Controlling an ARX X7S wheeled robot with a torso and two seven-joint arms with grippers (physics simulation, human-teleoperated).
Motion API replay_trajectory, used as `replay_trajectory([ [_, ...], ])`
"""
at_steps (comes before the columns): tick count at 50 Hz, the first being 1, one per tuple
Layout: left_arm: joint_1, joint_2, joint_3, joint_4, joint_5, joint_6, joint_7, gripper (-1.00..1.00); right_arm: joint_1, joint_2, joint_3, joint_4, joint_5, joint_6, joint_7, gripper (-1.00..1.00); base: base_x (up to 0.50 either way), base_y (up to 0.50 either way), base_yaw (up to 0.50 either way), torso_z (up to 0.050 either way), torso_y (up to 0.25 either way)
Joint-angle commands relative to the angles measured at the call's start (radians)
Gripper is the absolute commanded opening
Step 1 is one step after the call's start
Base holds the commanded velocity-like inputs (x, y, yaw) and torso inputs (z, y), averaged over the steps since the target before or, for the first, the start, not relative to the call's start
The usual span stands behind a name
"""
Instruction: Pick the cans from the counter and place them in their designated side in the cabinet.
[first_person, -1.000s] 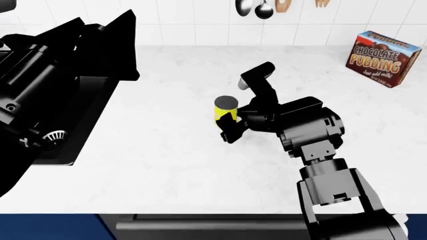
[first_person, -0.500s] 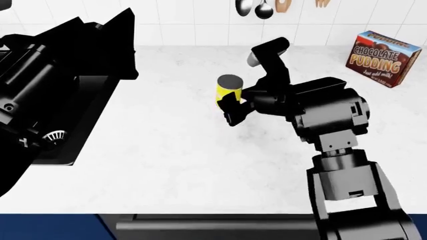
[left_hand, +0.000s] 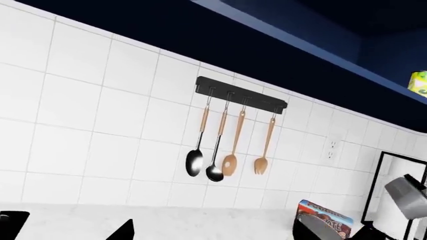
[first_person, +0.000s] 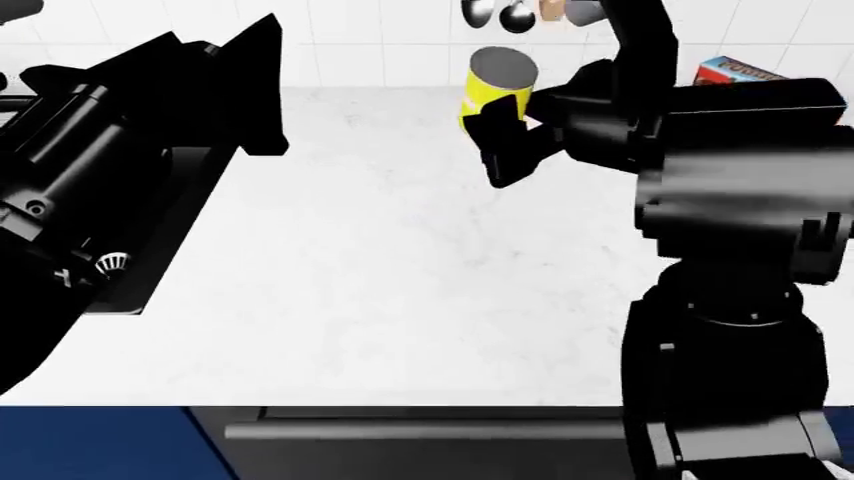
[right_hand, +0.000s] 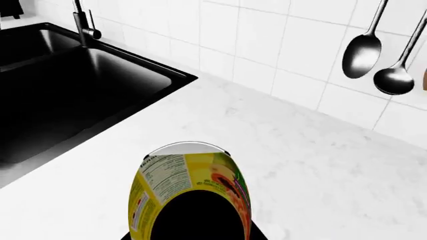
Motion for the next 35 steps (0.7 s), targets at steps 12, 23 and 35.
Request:
replay_trajectory([
  [12,-0.005,0.008,0.013,0.000,-0.002,0.004,0.000,1.00,0.002,-0.050,0.018,-0.131,-0.550,0.057,-0.456,-1.00,-0.19,-0.13,0.00,0.000,0.000],
  [23,-0.009,0.007,0.016,-0.001,-0.002,0.006,-0.002,1.00,0.027,-0.050,0.022,-0.132,-0.555,0.057,-0.460,-1.00,-0.17,-0.38,0.00,0.000,0.000],
  [35,-0.017,0.005,0.016,-0.001,-0.007,0.008,-0.004,1.00,0.058,-0.050,0.018,-0.122,-0.558,0.057,-0.465,-1.00,-0.14,-0.46,0.00,0.000,0.000],
])
